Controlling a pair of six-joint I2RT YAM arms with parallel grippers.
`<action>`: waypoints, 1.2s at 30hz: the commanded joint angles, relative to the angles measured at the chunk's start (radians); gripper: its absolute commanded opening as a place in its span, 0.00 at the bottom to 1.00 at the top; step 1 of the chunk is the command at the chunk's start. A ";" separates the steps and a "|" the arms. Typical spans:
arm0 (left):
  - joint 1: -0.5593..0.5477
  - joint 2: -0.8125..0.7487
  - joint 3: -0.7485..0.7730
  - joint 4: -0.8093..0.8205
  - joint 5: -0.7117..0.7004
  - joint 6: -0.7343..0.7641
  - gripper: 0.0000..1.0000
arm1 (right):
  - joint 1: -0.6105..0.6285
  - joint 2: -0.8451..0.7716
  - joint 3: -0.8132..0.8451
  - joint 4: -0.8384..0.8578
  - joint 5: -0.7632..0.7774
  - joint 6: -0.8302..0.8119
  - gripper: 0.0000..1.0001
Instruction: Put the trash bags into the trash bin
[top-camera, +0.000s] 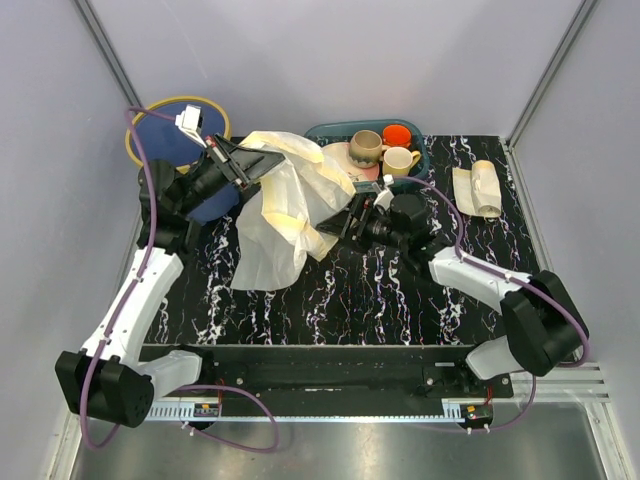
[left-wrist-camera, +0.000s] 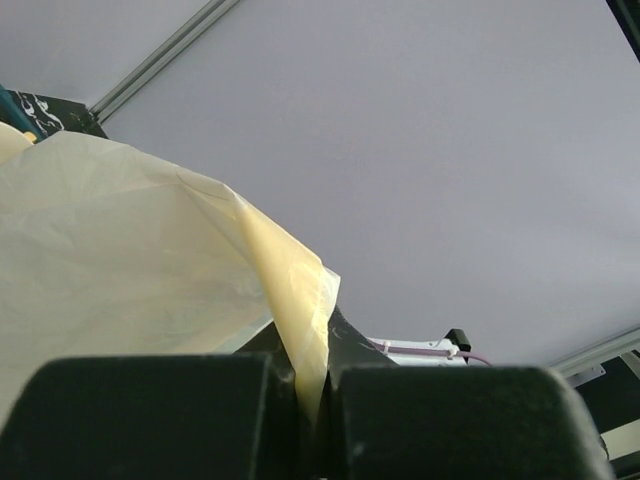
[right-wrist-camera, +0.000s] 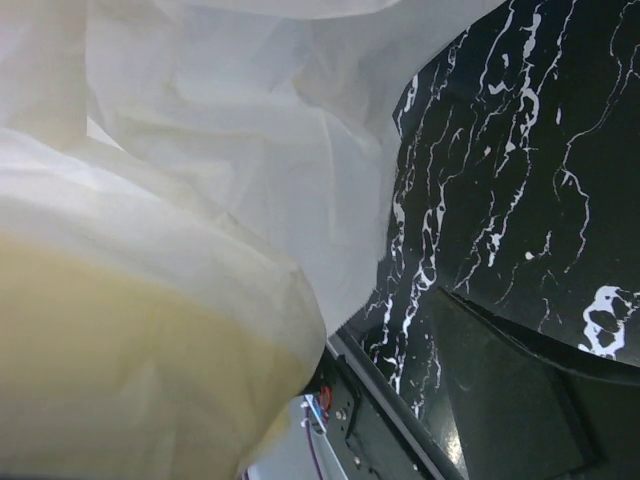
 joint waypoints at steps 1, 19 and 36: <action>0.012 -0.022 0.016 0.088 0.037 -0.041 0.00 | 0.003 -0.002 -0.007 0.171 0.086 0.039 0.88; 0.115 0.006 0.582 -1.052 -0.196 1.261 0.00 | -0.722 -0.132 0.864 -1.170 -0.293 -0.831 0.00; 0.050 0.337 1.306 -0.894 0.355 0.683 0.00 | -0.504 0.165 1.743 -1.268 -0.322 -0.811 0.00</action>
